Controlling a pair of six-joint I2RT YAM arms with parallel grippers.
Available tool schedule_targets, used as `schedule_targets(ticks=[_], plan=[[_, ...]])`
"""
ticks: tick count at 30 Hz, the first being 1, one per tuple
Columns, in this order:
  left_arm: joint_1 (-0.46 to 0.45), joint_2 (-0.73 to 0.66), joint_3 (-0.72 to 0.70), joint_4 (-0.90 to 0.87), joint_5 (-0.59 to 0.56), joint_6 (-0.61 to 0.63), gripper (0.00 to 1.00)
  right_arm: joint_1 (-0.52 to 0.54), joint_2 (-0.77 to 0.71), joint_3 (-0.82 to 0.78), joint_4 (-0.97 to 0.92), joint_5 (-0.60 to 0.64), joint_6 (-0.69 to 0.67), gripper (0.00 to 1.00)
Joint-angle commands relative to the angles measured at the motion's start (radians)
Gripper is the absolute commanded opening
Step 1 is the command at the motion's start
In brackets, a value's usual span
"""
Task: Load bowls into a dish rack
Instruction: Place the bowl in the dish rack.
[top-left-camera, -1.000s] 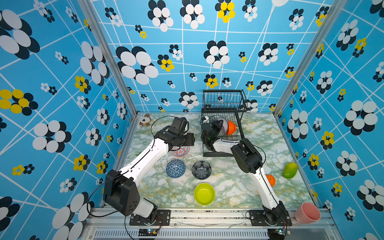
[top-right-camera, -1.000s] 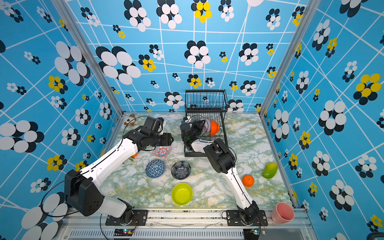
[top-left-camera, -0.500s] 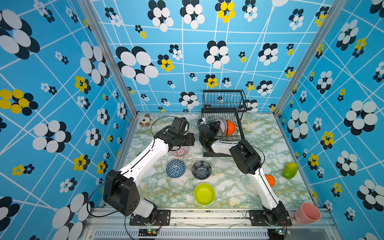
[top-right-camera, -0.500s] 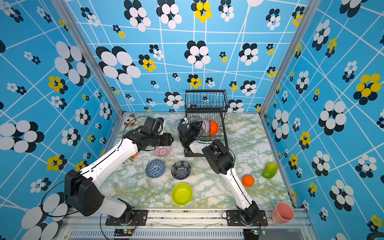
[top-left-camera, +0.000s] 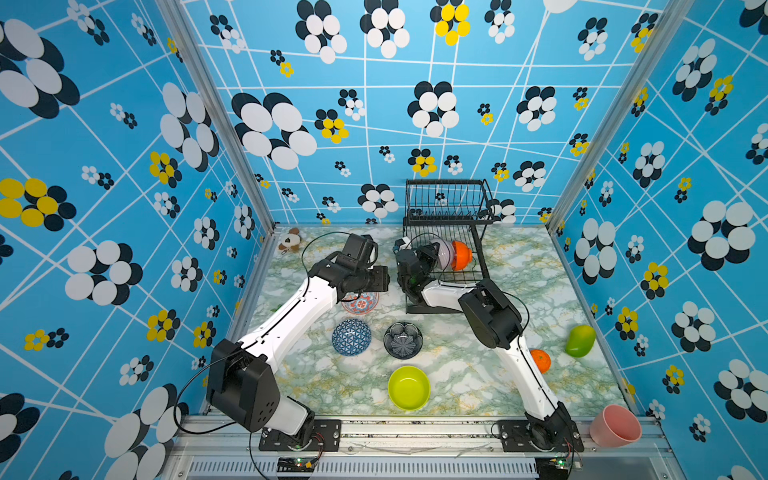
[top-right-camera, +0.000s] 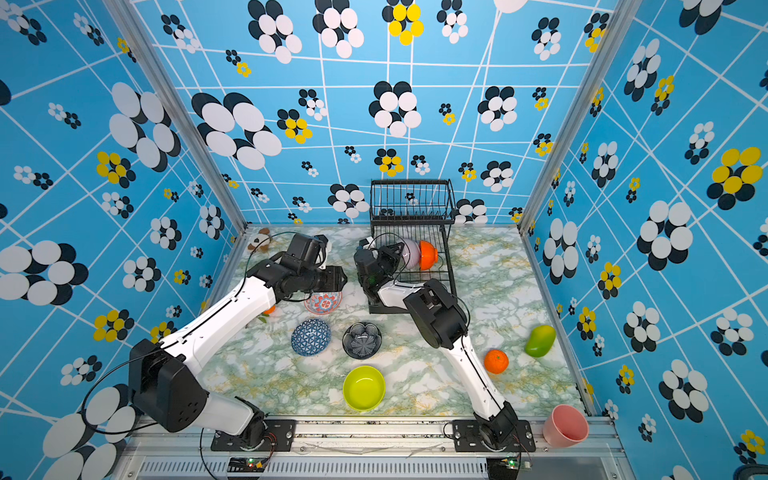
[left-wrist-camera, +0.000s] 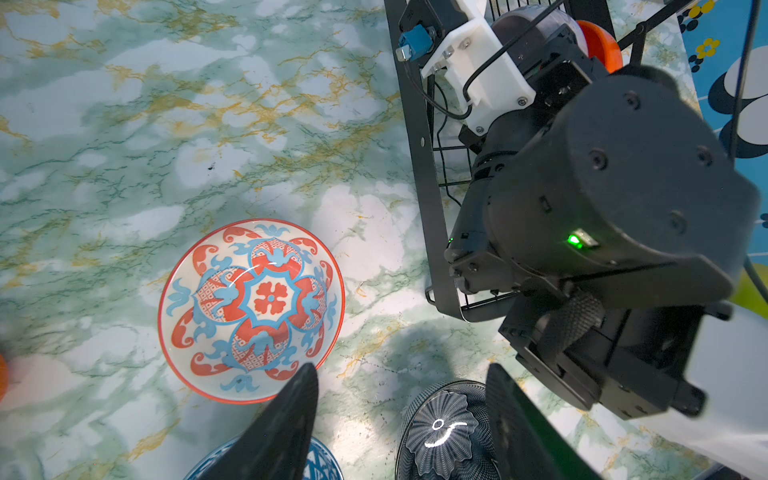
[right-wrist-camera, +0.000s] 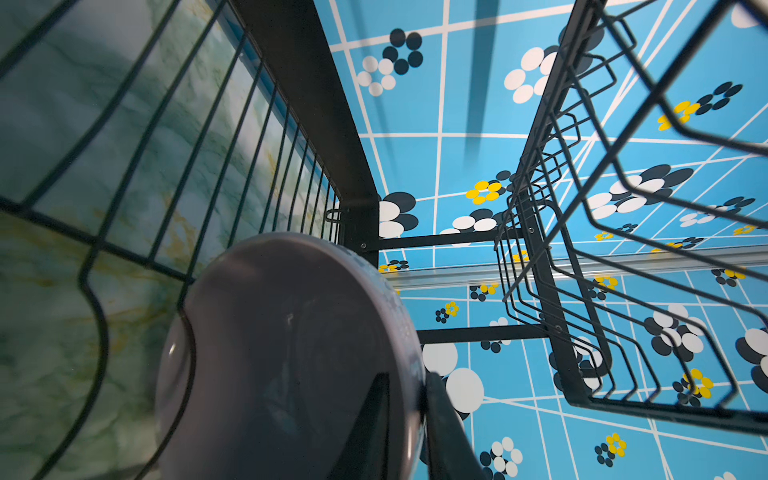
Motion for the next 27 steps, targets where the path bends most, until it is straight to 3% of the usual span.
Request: schedule_targets(ticks=[1,19,27], plan=[[-0.007,0.005,-0.012,0.002,-0.010,0.008,0.66,0.006,0.010,0.013,-0.034,0.000,0.039,0.20],[-0.008,0.003,-0.011,0.000,-0.010,0.010,0.67,0.005,-0.015,0.009,-0.057,0.000,0.060,0.27],[-0.008,0.003,-0.011,0.000,-0.010,0.010,0.67,0.006,-0.038,0.007,-0.130,0.000,0.131,0.32]])
